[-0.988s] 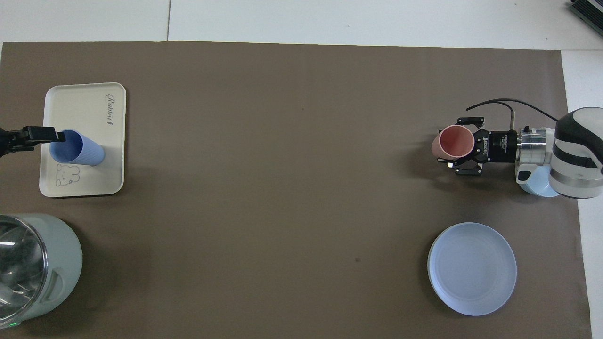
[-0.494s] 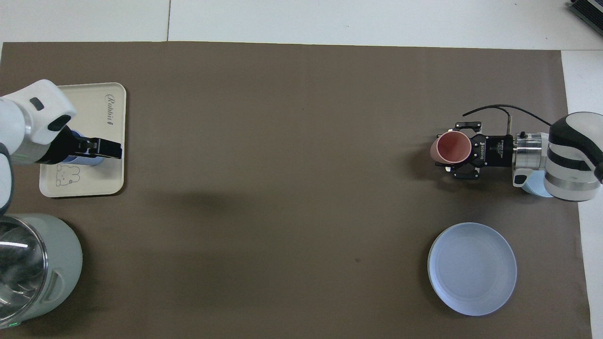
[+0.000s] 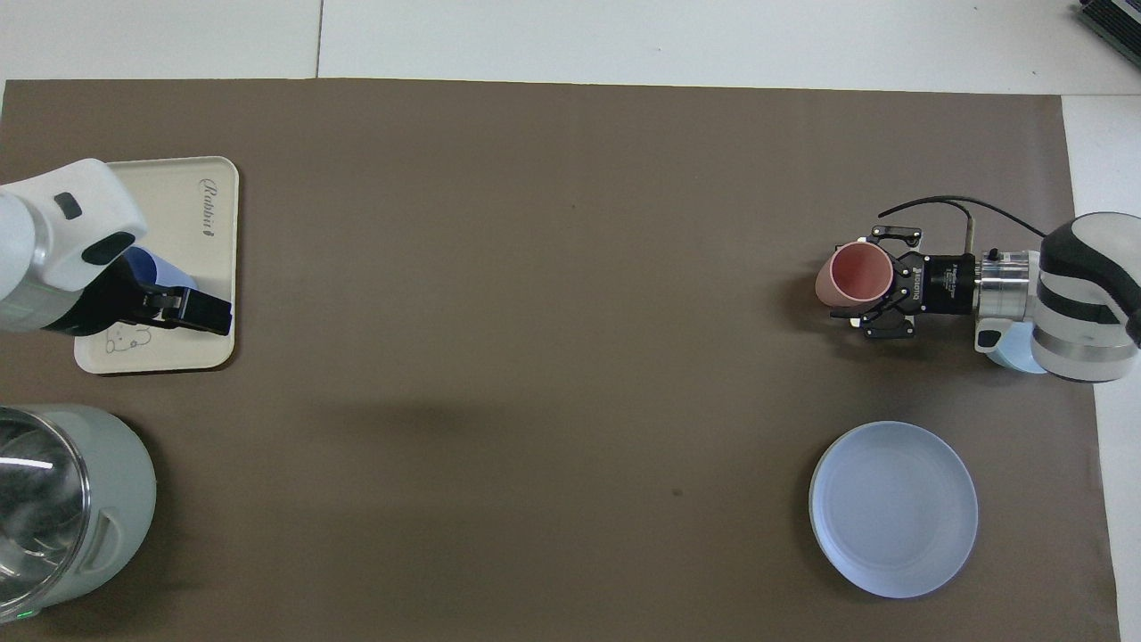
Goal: Place cup on tray
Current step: 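Lower the pink cup onto the table with the right gripper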
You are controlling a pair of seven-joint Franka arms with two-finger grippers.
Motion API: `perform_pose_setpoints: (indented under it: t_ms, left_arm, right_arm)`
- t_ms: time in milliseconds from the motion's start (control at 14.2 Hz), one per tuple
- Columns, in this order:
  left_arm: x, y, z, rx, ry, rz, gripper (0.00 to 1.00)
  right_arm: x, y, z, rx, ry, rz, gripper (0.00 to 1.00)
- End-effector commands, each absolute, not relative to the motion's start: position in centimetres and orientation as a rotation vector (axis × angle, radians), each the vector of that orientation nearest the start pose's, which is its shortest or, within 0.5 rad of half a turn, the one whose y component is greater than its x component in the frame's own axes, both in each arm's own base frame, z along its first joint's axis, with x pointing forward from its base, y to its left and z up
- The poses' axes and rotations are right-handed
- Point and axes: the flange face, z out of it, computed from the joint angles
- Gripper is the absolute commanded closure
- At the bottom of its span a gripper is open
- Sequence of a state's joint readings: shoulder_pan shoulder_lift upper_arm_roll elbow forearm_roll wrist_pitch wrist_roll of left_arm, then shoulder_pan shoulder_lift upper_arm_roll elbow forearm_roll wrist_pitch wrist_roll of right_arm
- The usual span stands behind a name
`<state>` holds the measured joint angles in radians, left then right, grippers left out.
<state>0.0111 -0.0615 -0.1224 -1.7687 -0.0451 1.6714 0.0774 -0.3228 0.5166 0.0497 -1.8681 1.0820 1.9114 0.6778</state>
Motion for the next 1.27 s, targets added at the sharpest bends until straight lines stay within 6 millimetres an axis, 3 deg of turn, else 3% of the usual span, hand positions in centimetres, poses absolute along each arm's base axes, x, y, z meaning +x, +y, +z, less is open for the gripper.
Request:
perform_pose_setpoints:
  t_ms: [0,141,212,282,423,776,1058,1199]
  left_arm:
    - [53.0,-6.4,62.1,-3.152,0.296,0.072,0.0]
    - [52.7,-6.1,63.9,-3.169,0.285,0.079,0.0]
    - [52.7,-5.8,63.9,-3.169,0.28,0.091,0.0]
    - [52.8,-5.6,62.9,-3.167,0.273,0.099,0.0]
    - [52.5,-3.0,61.5,-3.171,0.221,0.087,0.0]
    - [52.3,-2.9,61.1,-3.169,0.21,0.087,0.0]
    - [52.2,-2.8,61.3,-3.17,0.188,0.085,0.0]
    - [52.2,-2.7,61.2,-3.17,0.188,0.09,0.0]
  right_arm:
    - [59.7,-11.8,24.5,-1.607,1.596,0.665,0.01]
    - [59.7,-12.3,25.5,-1.667,1.589,0.64,0.01]
    - [59.5,-12.7,25.8,-1.704,1.588,0.63,0.01]
    - [59.4,-13.2,25.9,-1.76,1.586,0.6,0.01]
    - [59.8,-14.6,26.4,-1.883,1.576,0.45,0.01]
    - [59.7,-15.9,29.1,-2.234,1.456,0.291,0.01]
    - [58.9,-15.2,34.2,-2.553,1.301,0.185,0.01]
    - [58.2,-14.1,36.0,-2.79,1.044,0.17,0.01]
